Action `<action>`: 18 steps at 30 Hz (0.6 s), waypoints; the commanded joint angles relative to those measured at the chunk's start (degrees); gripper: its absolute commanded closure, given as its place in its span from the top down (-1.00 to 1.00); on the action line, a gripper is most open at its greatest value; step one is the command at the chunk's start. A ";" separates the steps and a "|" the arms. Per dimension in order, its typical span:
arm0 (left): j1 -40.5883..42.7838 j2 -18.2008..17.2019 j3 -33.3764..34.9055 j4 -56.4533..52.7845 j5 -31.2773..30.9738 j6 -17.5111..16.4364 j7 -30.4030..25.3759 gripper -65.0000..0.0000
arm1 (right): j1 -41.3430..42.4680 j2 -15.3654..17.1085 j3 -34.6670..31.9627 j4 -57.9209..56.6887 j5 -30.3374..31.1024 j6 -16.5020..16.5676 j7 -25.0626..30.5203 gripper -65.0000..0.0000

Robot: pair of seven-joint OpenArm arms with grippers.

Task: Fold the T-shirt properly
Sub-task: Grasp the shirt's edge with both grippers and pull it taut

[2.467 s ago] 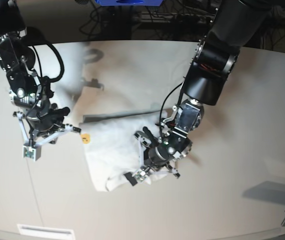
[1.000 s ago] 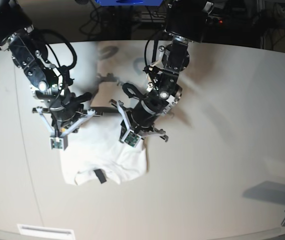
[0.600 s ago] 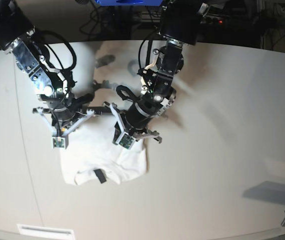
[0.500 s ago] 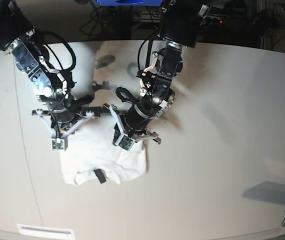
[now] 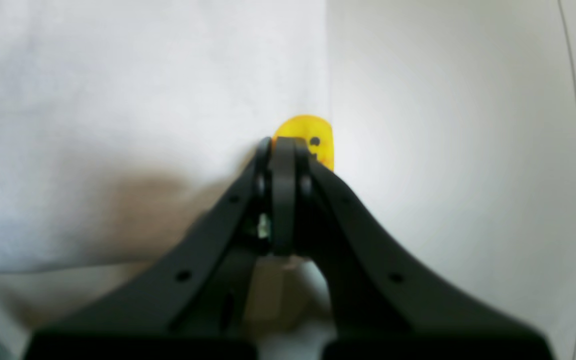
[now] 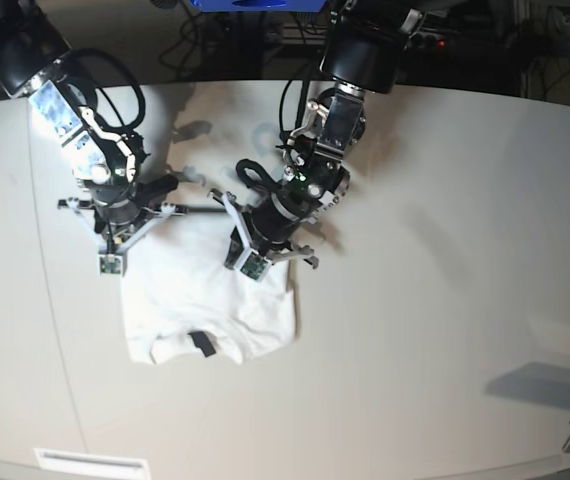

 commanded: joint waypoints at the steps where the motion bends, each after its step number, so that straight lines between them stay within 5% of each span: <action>1: 0.29 -0.86 -0.19 0.36 1.48 0.31 2.82 -1.00 | 0.40 0.68 0.30 0.58 -0.81 -0.47 1.09 -1.00; 15: 2.75 -1.91 8.16 0.01 1.48 0.31 3.17 -1.00 | -3.11 0.68 0.38 0.58 -0.98 -0.47 1.71 -1.00; 18: 2.75 -1.91 10.62 0.01 1.48 0.31 3.79 -1.00 | -4.96 0.59 0.65 0.84 -5.03 -0.47 1.71 -1.00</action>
